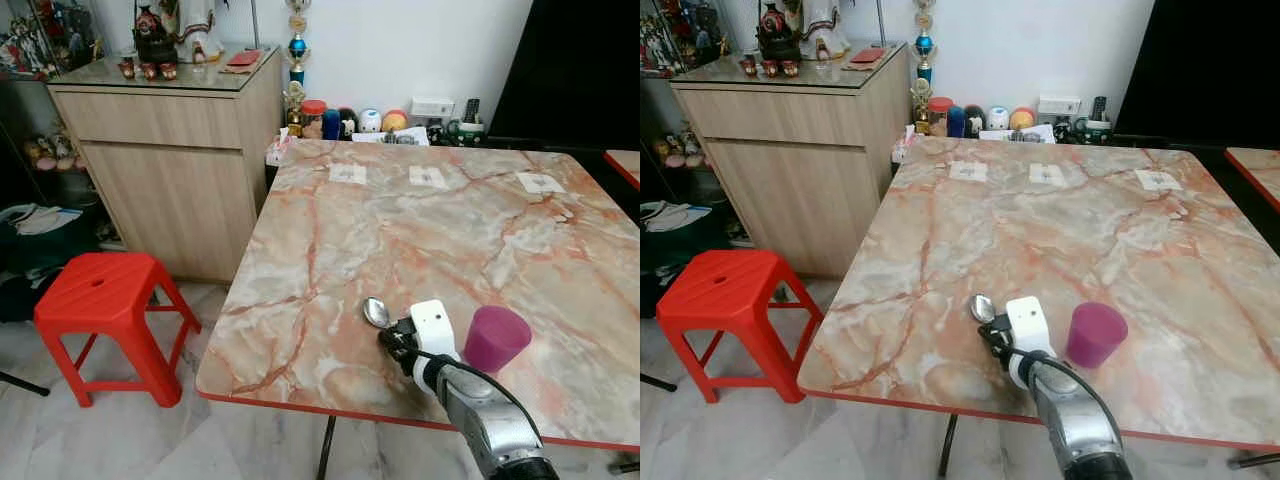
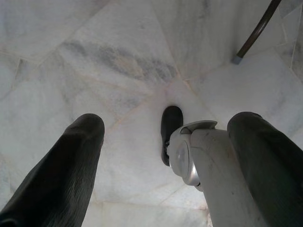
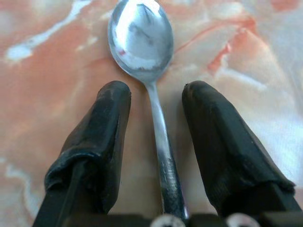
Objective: Setting the table
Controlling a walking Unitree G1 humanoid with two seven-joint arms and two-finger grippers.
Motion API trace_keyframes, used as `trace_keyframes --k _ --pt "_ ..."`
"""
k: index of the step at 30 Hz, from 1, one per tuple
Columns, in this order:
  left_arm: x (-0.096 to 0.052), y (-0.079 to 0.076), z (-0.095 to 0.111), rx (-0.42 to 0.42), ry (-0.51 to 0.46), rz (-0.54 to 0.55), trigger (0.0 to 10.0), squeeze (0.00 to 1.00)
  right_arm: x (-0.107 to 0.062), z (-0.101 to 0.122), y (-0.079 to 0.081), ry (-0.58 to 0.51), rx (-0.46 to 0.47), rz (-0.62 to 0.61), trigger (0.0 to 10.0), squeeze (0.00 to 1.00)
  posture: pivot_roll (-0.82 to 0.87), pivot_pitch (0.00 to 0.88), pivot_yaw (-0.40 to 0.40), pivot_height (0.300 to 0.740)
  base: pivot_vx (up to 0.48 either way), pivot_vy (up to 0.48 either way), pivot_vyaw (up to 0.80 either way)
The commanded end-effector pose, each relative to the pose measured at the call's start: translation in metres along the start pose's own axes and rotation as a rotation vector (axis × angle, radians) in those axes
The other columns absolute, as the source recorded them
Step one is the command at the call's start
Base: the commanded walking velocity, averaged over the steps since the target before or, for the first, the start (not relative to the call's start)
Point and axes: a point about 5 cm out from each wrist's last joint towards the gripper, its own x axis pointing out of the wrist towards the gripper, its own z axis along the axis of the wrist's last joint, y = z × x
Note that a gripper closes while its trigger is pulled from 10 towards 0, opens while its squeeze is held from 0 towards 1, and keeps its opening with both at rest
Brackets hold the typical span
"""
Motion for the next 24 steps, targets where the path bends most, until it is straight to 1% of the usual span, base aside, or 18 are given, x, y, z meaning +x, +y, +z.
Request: trace_keyframes --k 1,7,16,17,18,24 --pt "-0.001 0.001 -0.005 0.014 0.025 -0.001 10.0 0.00 0.001 -0.001 -0.001 0.009 -0.010 0.014 10.0 0.00 0.04 0.000 -0.012 0.740 0.000 0.000 0.00" --pt "-0.001 0.001 -0.005 0.014 0.026 -0.002 10.0 0.00 0.000 -0.006 0.000 0.032 -0.008 0.040 10.0 0.00 0.04 0.000 -0.012 0.740 0.000 0.000 0.00" --pt "-0.001 0.000 -0.005 0.012 0.029 -0.009 10.0 0.00 -0.001 -0.010 -0.003 0.056 -0.032 0.029 10.0 0.00 0.04 0.000 -0.011 0.740 0.000 0.000 0.00" --pt "-0.001 0.000 -0.005 0.012 0.030 -0.011 10.0 0.00 -0.001 -0.012 -0.004 0.061 -0.044 0.027 3.3 0.00 0.04 0.000 -0.012 0.740 0.000 0.000 0.00" --pt "-0.001 0.000 -0.006 0.011 0.030 -0.012 10.0 0.00 -0.001 -0.013 -0.004 0.064 -0.055 0.029 0.0 0.00 0.04 0.000 -0.012 0.740 0.000 0.000 0.00" --pt "-0.001 0.000 -0.006 0.010 0.031 -0.014 10.0 0.00 0.000 -0.015 -0.002 0.069 -0.075 0.053 0.0 0.00 0.04 0.000 -0.013 0.740 0.000 0.000 0.00"
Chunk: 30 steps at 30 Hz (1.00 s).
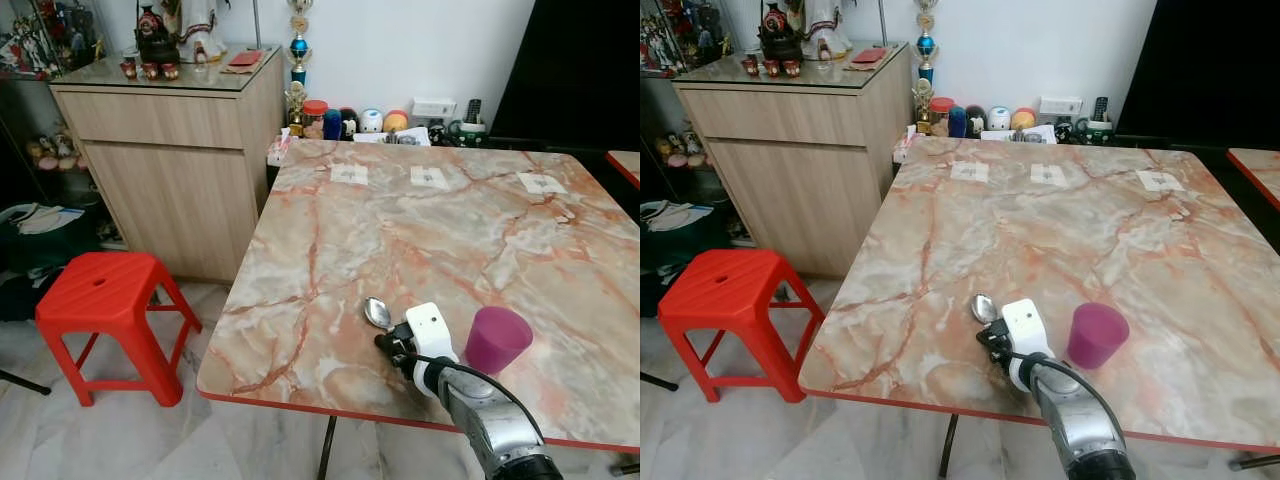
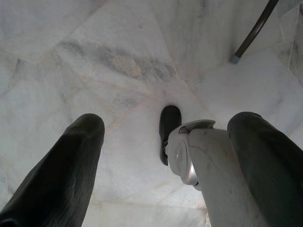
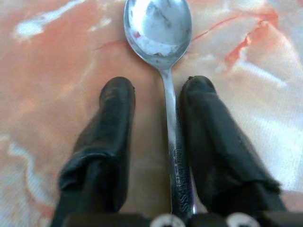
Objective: Setting the table
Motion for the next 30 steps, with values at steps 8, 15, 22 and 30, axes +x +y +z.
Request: trace_keyframes --k 8,15,22,30 --pt "-0.001 0.000 -0.006 0.009 0.029 -0.007 10.0 0.00 0.001 -0.007 -0.001 0.036 -0.021 -0.005 0.0 0.00 0.04 0.000 -0.016 0.740 0.000 0.000 0.00" --pt "-0.001 0.000 -0.006 0.011 0.030 -0.012 10.0 0.00 0.001 -0.007 -0.001 0.034 -0.030 -0.011 0.0 0.00 0.04 0.000 -0.015 0.740 0.000 0.000 0.00" --pt "-0.001 0.000 -0.006 0.010 0.029 -0.011 10.0 0.00 0.002 -0.009 0.000 0.036 -0.038 -0.008 0.0 0.00 0.04 0.000 -0.015 0.740 0.000 0.000 0.00" --pt "-0.001 0.000 -0.006 0.014 0.027 -0.005 10.0 0.00 0.003 0.007 0.004 -0.099 -0.020 -0.026 1.3 0.00 0.04 0.000 -0.016 0.740 0.000 0.000 0.00"
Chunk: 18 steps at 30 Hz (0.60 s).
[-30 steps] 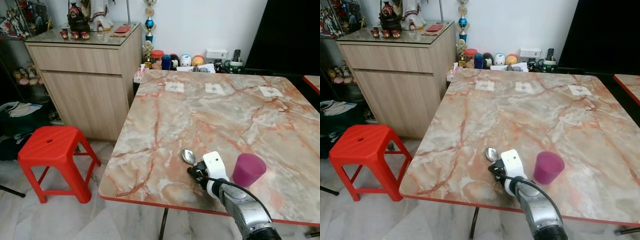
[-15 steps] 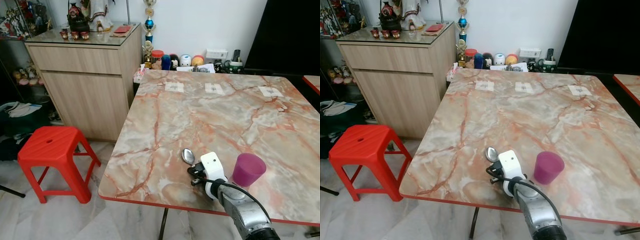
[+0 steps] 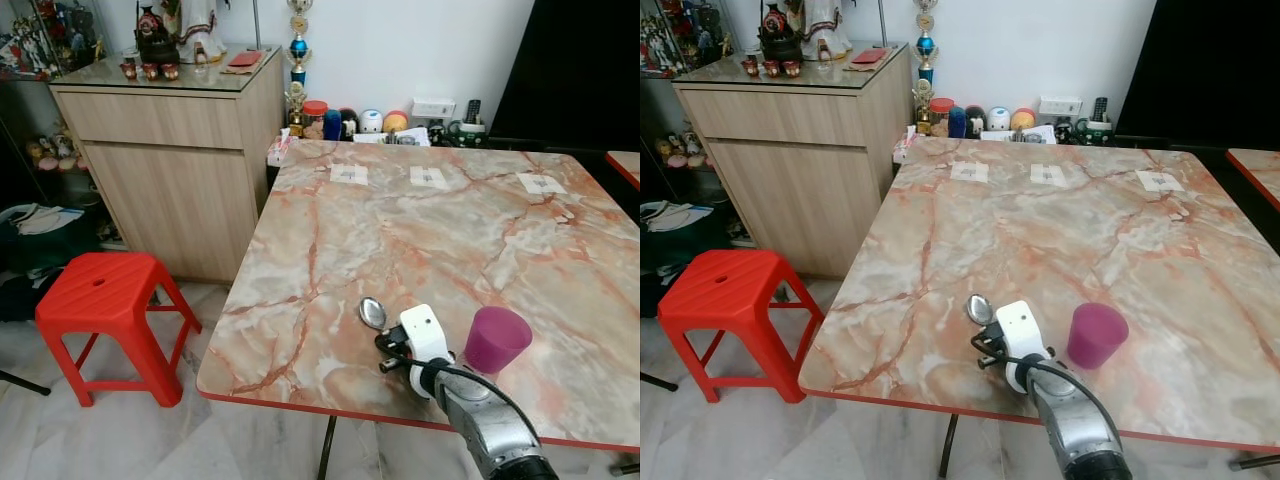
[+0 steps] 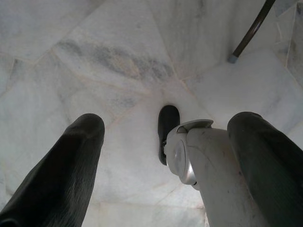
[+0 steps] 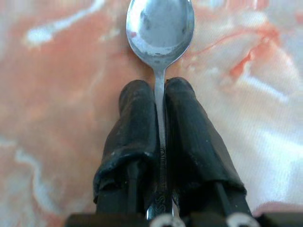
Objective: Setting the table
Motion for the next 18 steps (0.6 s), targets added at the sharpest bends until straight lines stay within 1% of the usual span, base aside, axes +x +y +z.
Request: trace_keyframes --k 1,3,5,7,9,10,11,12,14,15,16,17,18 --pt "-0.001 0.001 -0.006 0.017 0.026 0.004 10.0 0.00 -0.001 0.018 -0.001 -0.139 0.044 -0.039 10.0 0.00 0.04 0.000 -0.016 0.740 0.000 0.000 0.00" --pt "-0.001 0.001 -0.006 0.018 0.026 0.005 10.0 0.00 -0.001 0.023 0.000 -0.172 0.050 -0.047 10.0 0.00 0.04 0.000 -0.016 0.740 0.000 0.000 0.00" --pt "-0.001 0.001 -0.006 0.020 0.026 0.006 10.0 0.00 -0.002 0.032 0.001 -0.233 0.029 -0.065 10.0 0.00 0.04 0.000 -0.017 0.740 0.000 0.000 0.00" --pt "-0.001 0.001 -0.006 0.021 0.025 0.008 10.0 0.00 -0.005 0.044 0.005 -0.320 0.040 -0.080 10.0 0.00 0.04 0.000 -0.018 0.740 0.000 0.000 0.00" --pt "-0.001 0.001 -0.006 0.021 0.025 0.008 10.0 0.00 -0.005 0.044 0.005 -0.320 0.040 -0.080 10.0 0.00 0.04 0.000 -0.018 0.740 0.000 0.000 0.00" --pt "-0.001 0.001 -0.006 0.022 0.025 0.009 10.0 0.00 -0.009 0.053 0.007 -0.380 0.045 -0.098 10.0 0.00 0.04 0.000 -0.020 0.740 0.000 0.000 0.00" --pt "-0.001 0.000 -0.006 0.023 0.025 0.010 10.0 0.00 -0.011 0.057 0.008 -0.412 0.037 -0.110 10.0 0.00 0.04 0.000 -0.021 0.740 0.000 0.000 0.00" --pt "-0.001 0.000 -0.006 0.023 0.025 0.010 10.0 0.00 -0.012 0.058 0.008 -0.416 0.035 -0.113 10.0 0.00 0.04 0.000 -0.021 0.740 0.000 0.000 0.00" --pt "-0.001 0.000 -0.006 0.031 0.025 0.011 10.0 0.00 -0.018 0.069 0.008 -0.489 0.010 -0.145 10.0 0.00 0.03 0.000 -0.021 0.740 0.000 0.000 0.00" --pt "-0.001 0.000 -0.006 0.031 0.025 0.011 10.0 0.00 -0.018 0.069 0.008 -0.489 0.010 -0.145 10.0 0.00 0.03 0.000 -0.021 0.740 0.000 0.000 0.00" --pt "-0.001 0.000 -0.006 0.040 0.026 0.009 10.0 0.00 -0.021 0.077 0.007 -0.537 -0.005 -0.171 10.0 0.00 0.03 0.000 -0.021 0.740 0.000 0.000 0.00" --pt "-0.001 0.000 -0.006 0.045 0.027 0.007 10.0 0.00 -0.023 0.081 0.005 -0.561 -0.009 -0.187 10.0 0.00 0.03 0.000 -0.021 0.740 0.000 0.000 0.00" --pt "-0.001 0.000 -0.006 0.045 0.027 0.007 10.0 0.00 -0.023 0.081 0.005 -0.561 -0.009 -0.187 10.0 0.00 0.03 0.000 -0.021 0.740 0.000 0.000 0.00"
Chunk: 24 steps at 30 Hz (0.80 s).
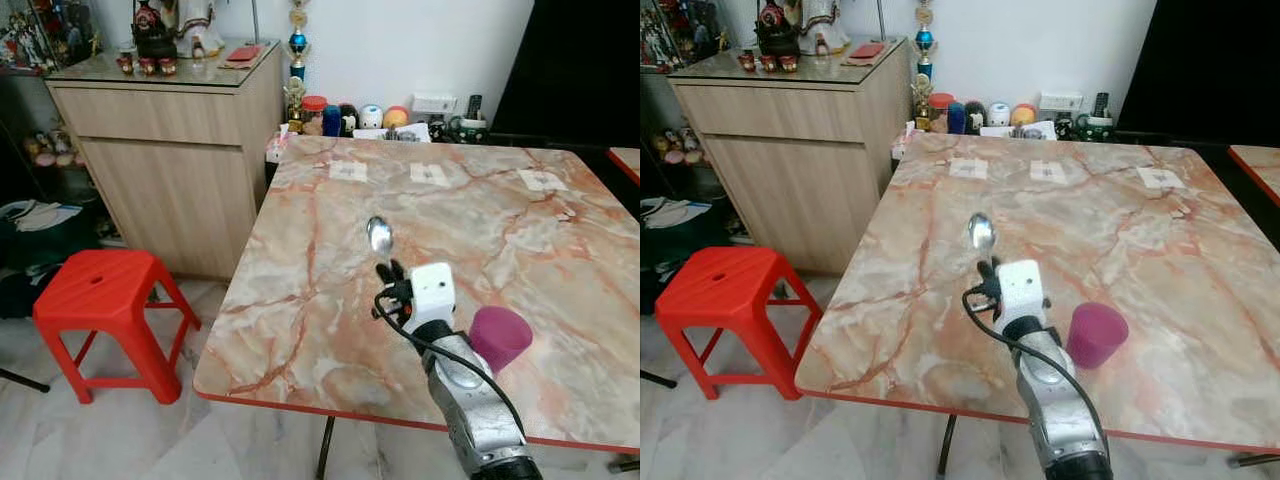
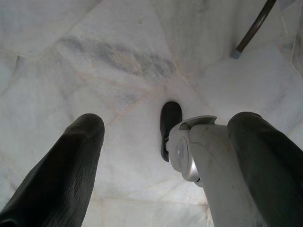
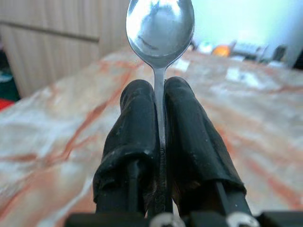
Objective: Setting the table
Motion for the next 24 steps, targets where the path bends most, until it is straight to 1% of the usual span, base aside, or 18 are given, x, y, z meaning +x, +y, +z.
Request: trace_keyframes --k 1,5,11,19,22,24 --pt "-0.001 0.000 -0.004 0.028 0.020 -0.003 10.0 0.00 0.001 0.015 -0.007 -0.078 -0.006 -0.049 10.0 0.00 0.03 0.000 -0.025 0.740 0.000 -0.319 0.00" --pt "-0.001 -0.001 -0.004 0.029 0.020 -0.004 10.0 0.00 0.002 0.024 -0.013 -0.122 -0.007 -0.099 10.0 0.00 0.03 0.000 -0.030 0.740 0.000 -0.365 0.00" --pt "-0.001 -0.002 -0.004 0.029 0.020 -0.006 10.0 0.00 -0.003 0.025 -0.016 -0.151 -0.008 -0.147 10.0 0.00 0.03 0.000 -0.037 0.740 0.000 -0.406 0.00" --pt "-0.001 -0.003 -0.005 0.035 0.023 -0.010 10.0 0.00 -0.003 0.032 -0.013 -0.191 0.009 -0.147 10.0 0.00 0.03 0.000 -0.038 0.740 0.000 -0.406 0.00" --pt "-0.001 -0.003 -0.005 0.037 0.023 -0.012 10.0 0.00 -0.002 0.033 -0.014 -0.196 0.004 -0.157 10.0 0.00 0.03 0.000 -0.040 0.740 0.000 -0.409 -0.53" --pt "-0.001 -0.003 -0.005 0.037 0.023 -0.012 10.0 0.00 -0.002 0.033 -0.014 -0.201 0.001 -0.160 10.0 0.00 0.03 0.000 -0.040 0.740 0.000 -0.409 0.00"
